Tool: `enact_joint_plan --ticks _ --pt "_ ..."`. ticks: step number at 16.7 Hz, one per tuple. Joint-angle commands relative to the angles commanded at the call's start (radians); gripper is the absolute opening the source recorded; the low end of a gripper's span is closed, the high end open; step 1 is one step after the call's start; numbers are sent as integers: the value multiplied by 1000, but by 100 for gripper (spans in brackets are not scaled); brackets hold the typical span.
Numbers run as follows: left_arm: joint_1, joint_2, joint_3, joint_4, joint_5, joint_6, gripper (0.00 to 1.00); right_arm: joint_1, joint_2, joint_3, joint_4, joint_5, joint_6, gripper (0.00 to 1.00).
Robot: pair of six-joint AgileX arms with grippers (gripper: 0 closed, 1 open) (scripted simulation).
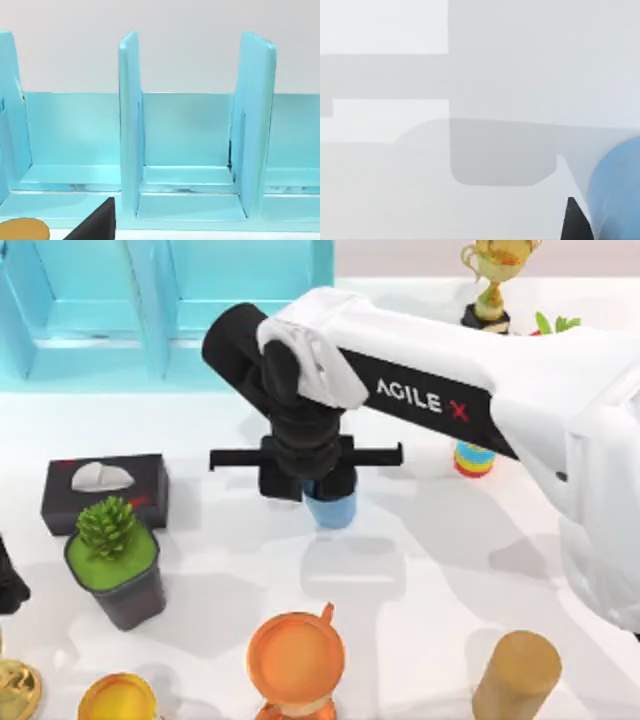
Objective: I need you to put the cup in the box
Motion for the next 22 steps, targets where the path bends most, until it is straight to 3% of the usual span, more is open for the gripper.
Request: enact_joint_plan --ticks 10,13,17,22 --pt "0 0 0 0 0 0 100 2 -6 -4 0 0 -3 0" --pt "0 0 0 0 0 0 100 -59 -71 2 3 -37 -68 0" --pt "0 0 0 0 0 0 100 -278 -284 -55 -21 -118 -289 0" --pt "0 0 0 0 0 0 100 -695 -589 -288 -115 -185 -699 0"
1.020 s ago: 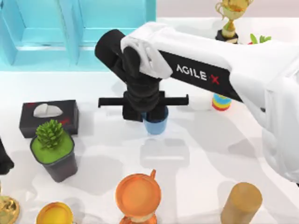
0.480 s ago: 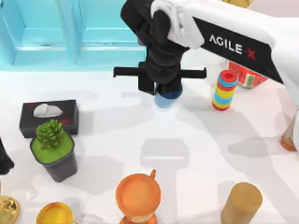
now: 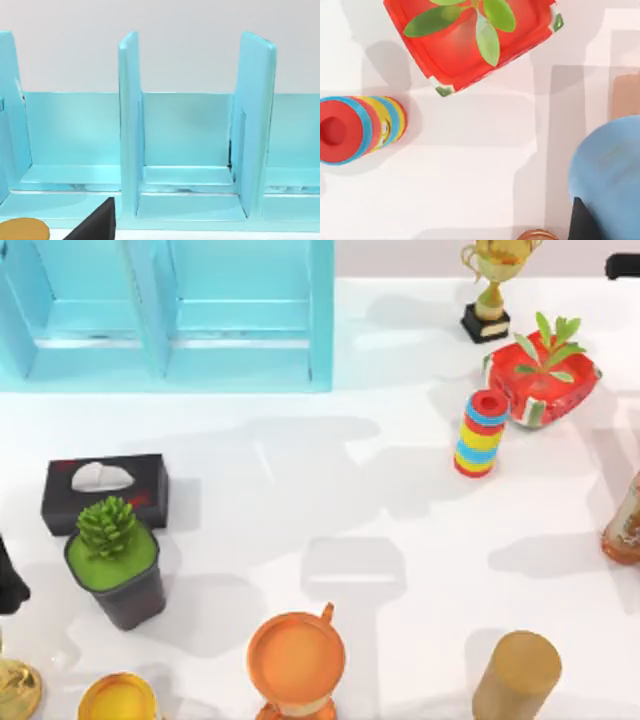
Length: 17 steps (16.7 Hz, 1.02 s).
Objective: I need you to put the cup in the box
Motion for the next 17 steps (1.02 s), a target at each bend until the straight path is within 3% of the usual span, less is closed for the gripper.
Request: enact_joint_plan --ticks 4,7,17 --pt "0 0 0 0 0 0 100 -296 -170 -204 -58 -23 -289 0" --pt "0 0 0 0 0 0 100 -427 -216 -308 -80 -34 -417 0" --pt "0 0 0 0 0 0 100 -467 -209 -379 -48 -36 -458 0"
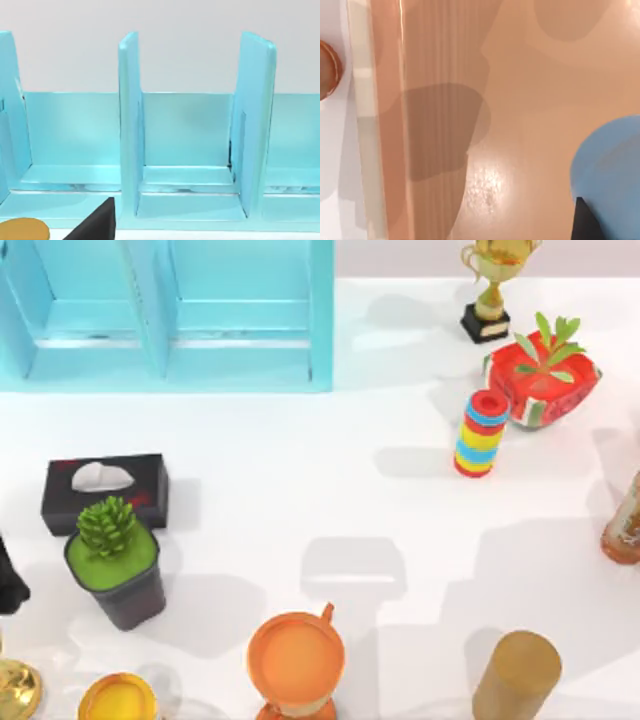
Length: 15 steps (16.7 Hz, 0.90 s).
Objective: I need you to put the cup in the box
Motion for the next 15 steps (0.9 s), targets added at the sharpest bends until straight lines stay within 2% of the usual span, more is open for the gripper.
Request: enact_joint_plan --ticks 7,12,15 --pt "0 0 0 0 0 0 100 -9 31 -149 187 -2 -7 0" --pt "0 0 0 0 0 0 100 -12 41 -167 208 -2 -10 0" --pt "0 0 0 0 0 0 100 -12 41 -167 208 -2 -10 23"
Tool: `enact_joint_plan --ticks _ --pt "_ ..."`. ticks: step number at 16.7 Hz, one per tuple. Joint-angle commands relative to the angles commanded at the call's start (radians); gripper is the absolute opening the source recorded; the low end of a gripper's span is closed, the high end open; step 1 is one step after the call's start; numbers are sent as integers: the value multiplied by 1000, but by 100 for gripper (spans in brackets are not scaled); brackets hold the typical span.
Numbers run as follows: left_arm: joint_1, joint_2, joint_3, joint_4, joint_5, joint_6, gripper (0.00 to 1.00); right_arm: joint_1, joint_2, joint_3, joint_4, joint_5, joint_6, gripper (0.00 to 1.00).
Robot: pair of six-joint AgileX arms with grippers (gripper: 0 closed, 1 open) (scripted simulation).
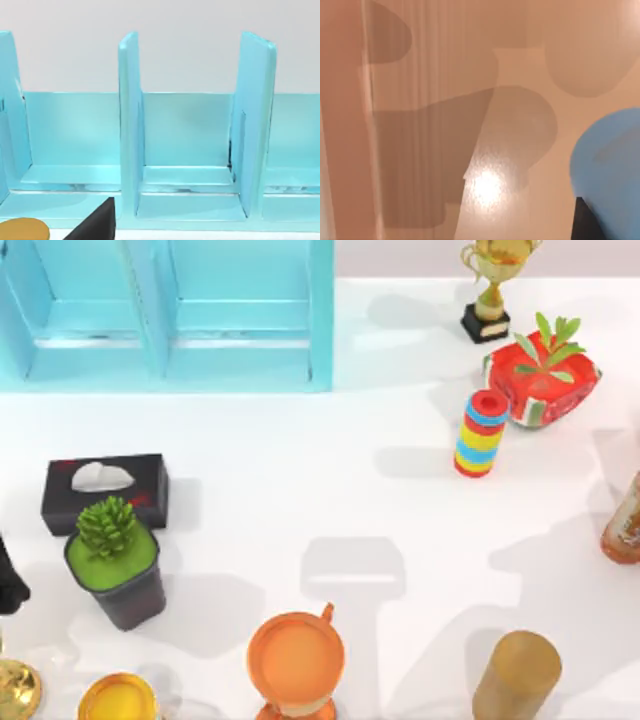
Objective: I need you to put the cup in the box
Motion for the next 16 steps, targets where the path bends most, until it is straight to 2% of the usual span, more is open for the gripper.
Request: enact_joint_plan --ticks 10,16 --pt "0 0 0 0 0 0 100 0 0 0 0 0 0 98" --pt "0 0 0 0 0 0 100 0 0 0 0 0 0 100"
